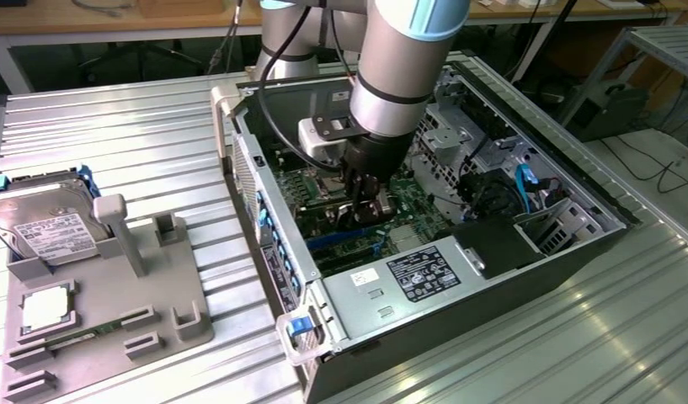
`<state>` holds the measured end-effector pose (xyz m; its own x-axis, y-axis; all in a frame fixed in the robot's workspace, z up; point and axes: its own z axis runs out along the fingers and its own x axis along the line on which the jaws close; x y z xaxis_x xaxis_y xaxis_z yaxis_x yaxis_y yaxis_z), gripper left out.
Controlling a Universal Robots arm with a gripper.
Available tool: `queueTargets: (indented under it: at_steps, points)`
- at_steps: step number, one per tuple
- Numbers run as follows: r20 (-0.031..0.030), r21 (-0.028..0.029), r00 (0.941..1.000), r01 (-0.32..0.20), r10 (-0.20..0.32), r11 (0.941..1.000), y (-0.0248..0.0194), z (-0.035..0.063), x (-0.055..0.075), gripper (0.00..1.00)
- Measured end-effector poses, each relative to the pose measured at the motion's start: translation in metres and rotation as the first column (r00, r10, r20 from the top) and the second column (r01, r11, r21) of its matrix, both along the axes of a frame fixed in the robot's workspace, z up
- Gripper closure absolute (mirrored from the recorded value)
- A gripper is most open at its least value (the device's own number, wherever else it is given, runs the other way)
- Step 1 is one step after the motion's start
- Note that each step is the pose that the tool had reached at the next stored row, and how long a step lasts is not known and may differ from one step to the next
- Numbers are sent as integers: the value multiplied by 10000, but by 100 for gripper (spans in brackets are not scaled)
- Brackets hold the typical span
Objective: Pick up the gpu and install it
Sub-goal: 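Insert the gpu into the slot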
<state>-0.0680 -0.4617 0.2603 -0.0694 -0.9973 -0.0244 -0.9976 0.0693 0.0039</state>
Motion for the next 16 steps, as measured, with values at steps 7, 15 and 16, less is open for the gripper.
queueTargets:
  at_steps: [7,15,16]
  points:
    - [0,-2,9993,-368,368,9993,0,0,1,72]
    - [1,-2,9994,-353,353,9994,7,0,-49,72]
    - [1,-2,9994,-353,353,9994,7,0,-50,72]
